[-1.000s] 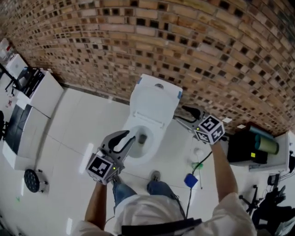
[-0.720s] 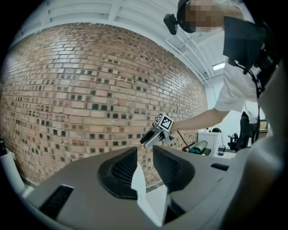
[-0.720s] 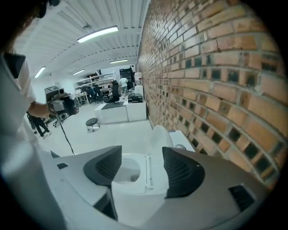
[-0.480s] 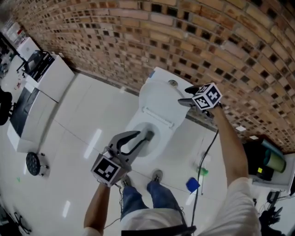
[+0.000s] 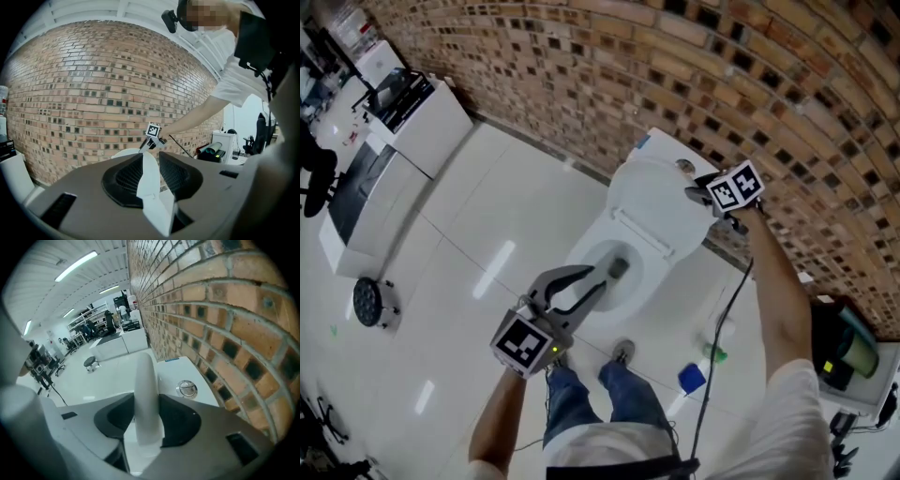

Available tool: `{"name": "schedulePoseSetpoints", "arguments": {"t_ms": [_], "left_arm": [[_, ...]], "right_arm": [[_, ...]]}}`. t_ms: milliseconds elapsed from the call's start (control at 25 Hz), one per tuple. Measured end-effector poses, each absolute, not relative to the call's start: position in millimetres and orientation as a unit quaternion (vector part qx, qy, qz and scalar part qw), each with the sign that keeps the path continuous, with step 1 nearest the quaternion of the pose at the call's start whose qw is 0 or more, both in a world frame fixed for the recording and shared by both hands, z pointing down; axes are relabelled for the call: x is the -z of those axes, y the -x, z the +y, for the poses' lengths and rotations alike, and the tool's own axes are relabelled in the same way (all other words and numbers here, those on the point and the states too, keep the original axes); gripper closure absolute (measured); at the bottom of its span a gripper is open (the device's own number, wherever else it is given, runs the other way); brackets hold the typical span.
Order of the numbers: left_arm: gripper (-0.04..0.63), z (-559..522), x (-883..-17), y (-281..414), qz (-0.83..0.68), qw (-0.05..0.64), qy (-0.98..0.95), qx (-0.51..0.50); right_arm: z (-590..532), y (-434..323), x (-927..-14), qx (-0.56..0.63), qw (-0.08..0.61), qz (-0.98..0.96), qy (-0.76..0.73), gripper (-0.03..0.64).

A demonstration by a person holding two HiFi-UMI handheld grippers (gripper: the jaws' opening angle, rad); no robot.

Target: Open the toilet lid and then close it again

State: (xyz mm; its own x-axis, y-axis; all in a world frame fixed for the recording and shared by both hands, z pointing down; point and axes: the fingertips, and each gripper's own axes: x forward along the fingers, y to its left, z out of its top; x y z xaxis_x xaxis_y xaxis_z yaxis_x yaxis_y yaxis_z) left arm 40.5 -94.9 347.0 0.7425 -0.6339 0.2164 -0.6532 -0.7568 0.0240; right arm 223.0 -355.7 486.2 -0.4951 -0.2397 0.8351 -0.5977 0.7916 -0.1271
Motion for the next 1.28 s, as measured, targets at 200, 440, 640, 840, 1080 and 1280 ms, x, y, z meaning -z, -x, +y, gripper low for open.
{"name": "schedulePoseSetpoints", "arguments": {"t_ms": [200, 440, 640, 840, 1080, 1280], "left_arm": [[0.488, -82, -342, -23, -0.349, 0.052, -0.932, -0.084], [0.488, -61, -341, 14, -0.338, 0.048, -0.937, -0.079], [0.488, -45, -354, 54, -0.330, 0.041, -0.939, -0.085], [0.488, -38, -378, 91, -0.325, 0.037, -0.941, -0.083], [0.488, -33, -422, 113, -0.334, 0.058, -0.938, -0.071], [0.488, -14, -447, 108, -0.331, 0.080, -0.938, -0.067]], "right_arm": [[-314, -199, -485, -0.138, 0.485, -0.829, -0.242, 0.463], [-213, -136, -498, -0.026, 0.514, -0.807, -0.290, 0.460], [-133, -87, -529, 0.094, 0.525, -0.771, -0.348, 0.459], [-58, -45, -600, 0.201, 0.547, -0.720, -0.377, 0.451], [-7, -8, -696, 0.239, 0.561, -0.705, -0.362, 0.409], [15, 4, -769, 0.248, 0.593, -0.698, -0.315, 0.370]]}}
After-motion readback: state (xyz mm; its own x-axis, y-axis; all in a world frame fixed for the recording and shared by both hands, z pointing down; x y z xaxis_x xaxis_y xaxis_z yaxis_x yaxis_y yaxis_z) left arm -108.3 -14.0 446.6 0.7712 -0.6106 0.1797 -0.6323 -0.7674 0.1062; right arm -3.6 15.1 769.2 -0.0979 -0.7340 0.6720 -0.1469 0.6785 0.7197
